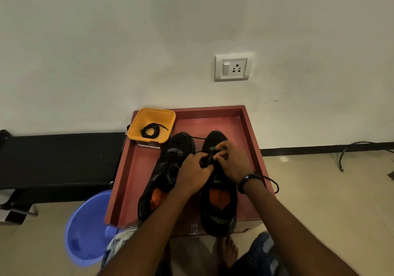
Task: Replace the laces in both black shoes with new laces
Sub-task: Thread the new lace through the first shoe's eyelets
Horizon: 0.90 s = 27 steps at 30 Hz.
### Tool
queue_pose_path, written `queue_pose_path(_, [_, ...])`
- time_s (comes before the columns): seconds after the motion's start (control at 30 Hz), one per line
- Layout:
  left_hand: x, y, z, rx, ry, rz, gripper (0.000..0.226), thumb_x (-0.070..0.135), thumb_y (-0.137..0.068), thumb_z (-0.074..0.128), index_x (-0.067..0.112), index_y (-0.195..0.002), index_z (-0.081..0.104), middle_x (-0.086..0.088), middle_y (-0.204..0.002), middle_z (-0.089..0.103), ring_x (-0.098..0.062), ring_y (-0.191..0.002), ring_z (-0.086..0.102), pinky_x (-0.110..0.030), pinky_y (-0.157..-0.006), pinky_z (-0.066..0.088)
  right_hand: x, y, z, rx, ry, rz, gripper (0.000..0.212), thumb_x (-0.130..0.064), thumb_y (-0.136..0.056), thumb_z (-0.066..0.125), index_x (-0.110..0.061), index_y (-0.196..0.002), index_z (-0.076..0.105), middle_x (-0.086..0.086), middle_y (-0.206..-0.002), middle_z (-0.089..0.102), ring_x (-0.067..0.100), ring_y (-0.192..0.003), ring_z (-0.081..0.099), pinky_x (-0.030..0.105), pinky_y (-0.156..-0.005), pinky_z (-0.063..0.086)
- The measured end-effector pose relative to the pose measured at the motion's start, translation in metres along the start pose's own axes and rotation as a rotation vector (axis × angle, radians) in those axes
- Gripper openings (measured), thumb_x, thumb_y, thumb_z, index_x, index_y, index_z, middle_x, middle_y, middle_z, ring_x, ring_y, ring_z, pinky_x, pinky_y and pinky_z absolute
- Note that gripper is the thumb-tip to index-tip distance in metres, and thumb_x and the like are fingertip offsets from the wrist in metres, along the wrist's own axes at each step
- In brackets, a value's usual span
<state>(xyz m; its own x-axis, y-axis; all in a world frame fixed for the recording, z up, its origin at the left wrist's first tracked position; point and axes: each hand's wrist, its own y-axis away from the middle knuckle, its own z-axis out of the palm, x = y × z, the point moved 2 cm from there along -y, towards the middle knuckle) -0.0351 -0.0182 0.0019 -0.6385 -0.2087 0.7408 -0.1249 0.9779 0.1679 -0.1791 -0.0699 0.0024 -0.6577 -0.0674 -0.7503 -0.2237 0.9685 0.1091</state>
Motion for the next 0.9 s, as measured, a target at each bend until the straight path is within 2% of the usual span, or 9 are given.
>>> queue_pose_path(0.13, [0.006,-0.002,-0.002,0.001,0.056,0.015,0.036,0.033,-0.099,0.056,0.017,-0.130,0.060,-0.002,-0.117,0.053,-0.012,-0.100,0.055,-0.017,-0.078,0.040,-0.001,-0.001,0.002,0.030,-0.048,-0.011,0.023,-0.013,-0.095,0.060,-0.026,-0.109,0.047,-0.007,-0.089,0.062,0.010,-0.083,0.064,0.028,-0.079,0.056])
queue_pose_path(0.23, [0.007,-0.011,-0.008,0.003,-0.015,0.024,0.031,0.031,-0.104,0.045,0.016,-0.123,0.063,-0.003,-0.114,0.063,-0.014,-0.098,0.059,-0.024,-0.079,0.045,0.001,0.002,0.006,0.093,-0.094,-0.024,0.024,-0.015,-0.094,0.062,-0.022,-0.112,0.049,-0.008,-0.095,0.063,0.008,-0.087,0.065,0.023,-0.079,0.054])
queue_pose_path(0.33, [0.009,-0.022,-0.010,-0.005,-0.048,-0.002,0.022,0.031,-0.102,0.052,0.015,-0.111,0.063,-0.001,-0.101,0.066,-0.013,-0.090,0.060,-0.028,-0.075,0.045,0.002,0.003,0.006,0.117,-0.164,-0.008,0.024,-0.017,-0.092,0.066,-0.020,-0.111,0.051,-0.005,-0.099,0.064,0.005,-0.090,0.064,0.016,-0.077,0.050])
queue_pose_path(0.47, [0.008,-0.029,-0.001,0.039,0.086,-0.062,0.011,0.023,-0.098,0.059,0.015,-0.104,0.062,0.002,-0.100,0.063,-0.014,-0.095,0.059,-0.027,-0.077,0.045,0.001,0.003,0.002,0.034,-0.134,-0.021,0.021,-0.025,-0.093,0.066,-0.026,-0.108,0.051,-0.012,-0.099,0.060,0.007,-0.095,0.062,0.013,-0.073,0.046])
queue_pose_path(0.57, [0.006,-0.024,0.002,0.091,0.148,-0.067,0.008,0.016,-0.102,0.050,0.013,-0.105,0.056,-0.003,-0.101,0.062,-0.012,-0.087,0.058,-0.021,-0.067,0.045,-0.001,0.008,0.002,-0.064,-0.032,-0.102,0.036,-0.037,-0.090,0.068,-0.026,-0.120,0.053,-0.008,-0.116,0.053,0.009,-0.104,0.055,0.016,-0.081,0.043])
queue_pose_path(0.67, [0.007,-0.018,-0.005,0.192,0.316,-0.071,0.008,0.017,-0.105,0.044,0.013,-0.107,0.051,-0.004,-0.099,0.064,-0.010,-0.084,0.064,-0.021,-0.062,0.053,0.001,0.012,-0.001,-0.083,-0.025,-0.089,0.047,-0.029,-0.087,0.072,-0.025,-0.127,0.049,0.000,-0.129,0.042,0.016,-0.113,0.051,0.022,-0.089,0.044])
queue_pose_path(0.73, [0.007,-0.014,-0.010,0.238,0.466,-0.070,0.007,0.015,-0.105,0.042,0.016,-0.105,0.049,-0.002,-0.101,0.065,-0.009,-0.089,0.067,-0.024,-0.068,0.058,0.004,0.015,-0.005,-0.049,-0.056,-0.027,0.054,-0.025,-0.084,0.076,-0.024,-0.128,0.046,0.002,-0.131,0.038,0.018,-0.114,0.050,0.024,-0.089,0.047])
queue_pose_path(0.83, [0.008,-0.004,-0.019,0.275,0.674,-0.087,0.011,0.016,-0.105,0.042,0.023,-0.100,0.048,-0.006,-0.101,0.067,-0.015,-0.092,0.069,-0.031,-0.081,0.057,0.003,0.017,-0.008,-0.023,-0.048,0.034,0.063,-0.025,-0.081,0.079,-0.022,-0.132,0.042,0.003,-0.135,0.036,0.017,-0.115,0.051,0.024,-0.089,0.050])
queue_pose_path(0.9, [0.010,0.003,-0.028,0.308,0.766,-0.102,0.010,0.017,-0.106,0.042,0.023,-0.102,0.048,-0.008,-0.095,0.066,-0.019,-0.089,0.069,-0.032,-0.082,0.057,0.001,0.017,-0.008,-0.016,-0.029,0.041,0.067,-0.025,-0.079,0.081,-0.023,-0.132,0.041,0.004,-0.136,0.036,0.017,-0.113,0.051,0.024,-0.087,0.050])
